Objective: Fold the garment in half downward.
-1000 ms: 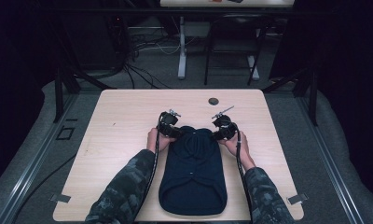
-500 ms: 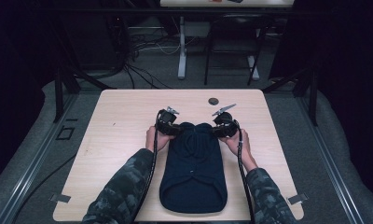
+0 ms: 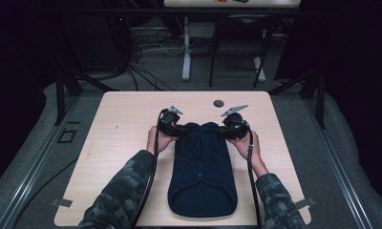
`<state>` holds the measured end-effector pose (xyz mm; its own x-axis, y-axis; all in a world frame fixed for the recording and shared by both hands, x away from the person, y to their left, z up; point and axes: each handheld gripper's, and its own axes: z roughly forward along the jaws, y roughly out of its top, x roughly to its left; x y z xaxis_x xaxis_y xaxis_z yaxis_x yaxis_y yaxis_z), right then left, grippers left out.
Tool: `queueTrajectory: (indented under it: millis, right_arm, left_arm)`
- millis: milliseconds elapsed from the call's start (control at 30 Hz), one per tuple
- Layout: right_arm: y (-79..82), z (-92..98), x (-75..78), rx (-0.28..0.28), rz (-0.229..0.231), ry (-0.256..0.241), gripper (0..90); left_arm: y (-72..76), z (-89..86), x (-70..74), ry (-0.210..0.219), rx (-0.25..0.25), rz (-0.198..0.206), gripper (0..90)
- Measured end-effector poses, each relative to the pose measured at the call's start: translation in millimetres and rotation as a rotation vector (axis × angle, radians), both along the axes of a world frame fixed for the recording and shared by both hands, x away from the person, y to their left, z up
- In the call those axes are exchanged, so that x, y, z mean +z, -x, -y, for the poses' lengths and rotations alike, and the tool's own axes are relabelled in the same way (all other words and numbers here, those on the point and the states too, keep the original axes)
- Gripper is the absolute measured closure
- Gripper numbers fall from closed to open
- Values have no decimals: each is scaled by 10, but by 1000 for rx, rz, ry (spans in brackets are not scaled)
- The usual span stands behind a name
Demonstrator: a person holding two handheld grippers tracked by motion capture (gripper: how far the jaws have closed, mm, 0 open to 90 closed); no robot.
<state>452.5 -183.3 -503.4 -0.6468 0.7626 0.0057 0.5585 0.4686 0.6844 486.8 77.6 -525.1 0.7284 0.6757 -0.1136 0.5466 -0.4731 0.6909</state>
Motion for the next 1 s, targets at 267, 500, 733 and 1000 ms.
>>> queueTrajectory:
  millis: [267, 500, 733, 1000]
  right_arm:
    - [68, 35, 96, 6, 31, -27, 786]
    - [118, 63, 172, 23, 48, -31, 785]
    - [188, 90, 227, 32, 73, -41, 785]
    - [257, 83, 301, 43, 104, -30, 785]
  left_arm:
    - [26, -38, 72, 40, -18, 14, 720]
    - [67, -29, 135, 46, -31, 30, 724]
    - [97, -37, 193, 47, -73, 9, 717]
    - [125, -52, 235, 55, -90, 21, 724]
